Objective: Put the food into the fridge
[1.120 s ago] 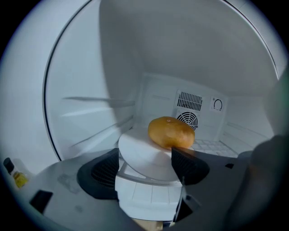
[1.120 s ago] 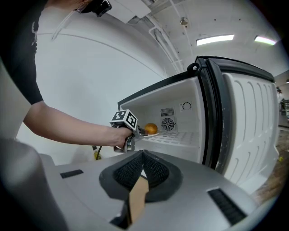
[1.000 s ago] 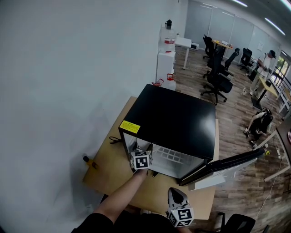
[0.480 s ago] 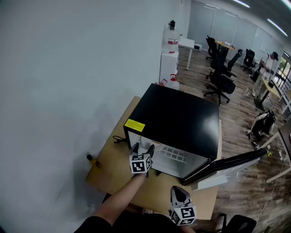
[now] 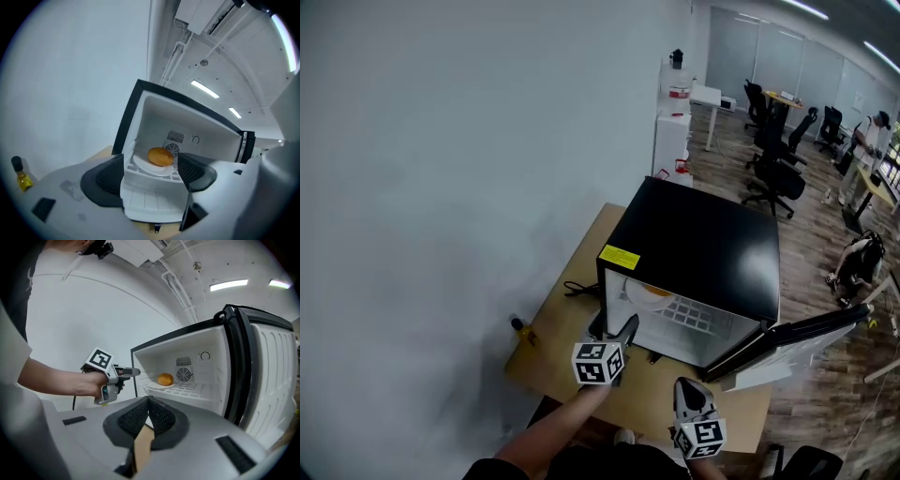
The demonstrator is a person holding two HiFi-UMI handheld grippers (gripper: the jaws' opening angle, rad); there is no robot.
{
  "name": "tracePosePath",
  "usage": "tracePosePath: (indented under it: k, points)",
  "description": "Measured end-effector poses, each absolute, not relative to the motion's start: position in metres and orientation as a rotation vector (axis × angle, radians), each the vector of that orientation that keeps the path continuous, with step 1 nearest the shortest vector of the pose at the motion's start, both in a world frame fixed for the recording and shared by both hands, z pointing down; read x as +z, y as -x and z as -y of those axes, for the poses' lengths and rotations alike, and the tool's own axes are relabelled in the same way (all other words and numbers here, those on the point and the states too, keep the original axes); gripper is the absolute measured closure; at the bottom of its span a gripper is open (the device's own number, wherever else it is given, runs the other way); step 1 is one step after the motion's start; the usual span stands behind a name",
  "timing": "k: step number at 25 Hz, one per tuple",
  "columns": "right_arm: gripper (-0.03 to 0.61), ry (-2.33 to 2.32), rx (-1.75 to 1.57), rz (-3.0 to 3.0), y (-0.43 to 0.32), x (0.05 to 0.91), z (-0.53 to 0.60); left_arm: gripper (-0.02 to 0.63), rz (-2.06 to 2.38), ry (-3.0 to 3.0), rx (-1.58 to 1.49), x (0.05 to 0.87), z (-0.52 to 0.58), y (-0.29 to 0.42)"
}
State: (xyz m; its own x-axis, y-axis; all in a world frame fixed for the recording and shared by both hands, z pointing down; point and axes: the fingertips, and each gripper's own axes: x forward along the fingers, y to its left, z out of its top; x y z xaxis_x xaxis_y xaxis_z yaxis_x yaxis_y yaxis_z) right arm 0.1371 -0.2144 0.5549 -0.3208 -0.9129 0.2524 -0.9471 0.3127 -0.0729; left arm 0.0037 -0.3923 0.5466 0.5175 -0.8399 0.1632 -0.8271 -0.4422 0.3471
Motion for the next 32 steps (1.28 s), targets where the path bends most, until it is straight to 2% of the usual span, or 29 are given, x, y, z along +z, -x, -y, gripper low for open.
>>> tracePosePath:
  k: [13, 25, 26, 28, 32]
  points:
    - [0.518, -1.784, 0.290, 2.390, -0.077, 0.528, 0.140, 0.281, 1.335, -2.441, -0.251, 0.487, 0.235, 0.089]
    - [0.518, -1.822, 0.284, 2.354, -0.027, 0.513, 0.030, 0.301, 1.267, -2.451, -0.161, 0.503, 0.066, 0.141]
    - [0.518, -1.825, 0.280, 2.345, -0.024, 0.513, 0.021, 0.330, 1.262, -2.449, -0.165, 0.504, 0.057, 0.144]
    - [0.518, -1.832, 0.278, 2.327, -0.018, 0.513, 0.002, 0.489, 1.239, -2.457, -0.189, 0.503, 0.038, 0.148]
    - [0.518, -1.859, 0.263, 2.289, -0.011, 0.511, -0.029, 0.579, 1.148, -2.516, -0.192, 0.506, 0.004, 0.139]
